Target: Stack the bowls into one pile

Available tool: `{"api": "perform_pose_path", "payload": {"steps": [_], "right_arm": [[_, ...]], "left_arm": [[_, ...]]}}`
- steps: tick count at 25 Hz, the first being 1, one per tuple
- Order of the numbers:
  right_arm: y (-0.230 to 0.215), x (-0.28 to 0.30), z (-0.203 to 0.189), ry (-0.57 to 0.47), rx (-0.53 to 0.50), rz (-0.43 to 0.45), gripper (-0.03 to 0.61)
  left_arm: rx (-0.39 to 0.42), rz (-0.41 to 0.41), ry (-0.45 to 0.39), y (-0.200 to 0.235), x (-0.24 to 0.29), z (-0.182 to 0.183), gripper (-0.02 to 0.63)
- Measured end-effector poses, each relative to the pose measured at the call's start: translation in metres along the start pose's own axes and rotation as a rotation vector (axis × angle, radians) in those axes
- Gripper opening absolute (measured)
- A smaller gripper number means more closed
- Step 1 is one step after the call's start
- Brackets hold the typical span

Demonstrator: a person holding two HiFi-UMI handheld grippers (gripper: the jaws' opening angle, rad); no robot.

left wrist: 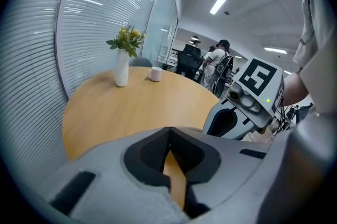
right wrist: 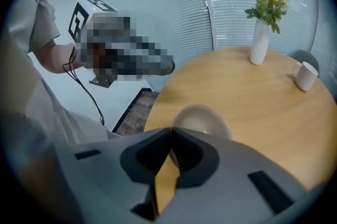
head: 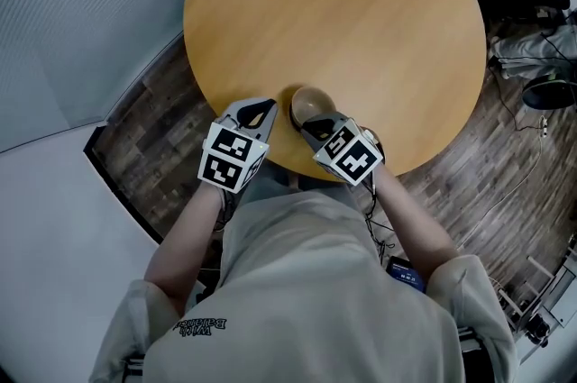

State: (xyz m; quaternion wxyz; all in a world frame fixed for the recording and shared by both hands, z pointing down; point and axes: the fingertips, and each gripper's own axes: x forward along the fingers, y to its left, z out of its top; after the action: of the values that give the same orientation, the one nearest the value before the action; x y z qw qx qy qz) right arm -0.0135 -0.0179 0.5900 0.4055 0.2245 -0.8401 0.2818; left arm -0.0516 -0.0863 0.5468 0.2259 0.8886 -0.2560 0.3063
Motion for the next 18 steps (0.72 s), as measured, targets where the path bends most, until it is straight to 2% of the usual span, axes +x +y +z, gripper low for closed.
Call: {"api": "perform_pose_path", "payload": {"steps": [6,10,13,16,18], "right_arm": [[0.005,0.025,-0.023,0.078,-0.015,0.043,0.034],[0.011,0.038,-0.032,0.096,0.037,0.094,0.037],[0.008,0.046,-0.04,0.119,0.029,0.083,0.046],[0.005,0.046,-0.041,0.106,0.04,0.076,0.052],[0.001,0.042,-0.037,0.07,0.085,0.073,0.069]], "left_arm": [[-0.012,0.007,0.021,0.006,0.003,-0.011,0.02],[-0.02,0.006,0.03,0.009,0.003,-0.015,0.02],[-0.021,0.004,0.038,0.009,0.005,-0.018,0.02],[-0.017,0.005,0.037,0.009,0.005,-0.017,0.02],[-0.014,0.005,0.035,0.009,0.006,-0.015,0.02]]}}
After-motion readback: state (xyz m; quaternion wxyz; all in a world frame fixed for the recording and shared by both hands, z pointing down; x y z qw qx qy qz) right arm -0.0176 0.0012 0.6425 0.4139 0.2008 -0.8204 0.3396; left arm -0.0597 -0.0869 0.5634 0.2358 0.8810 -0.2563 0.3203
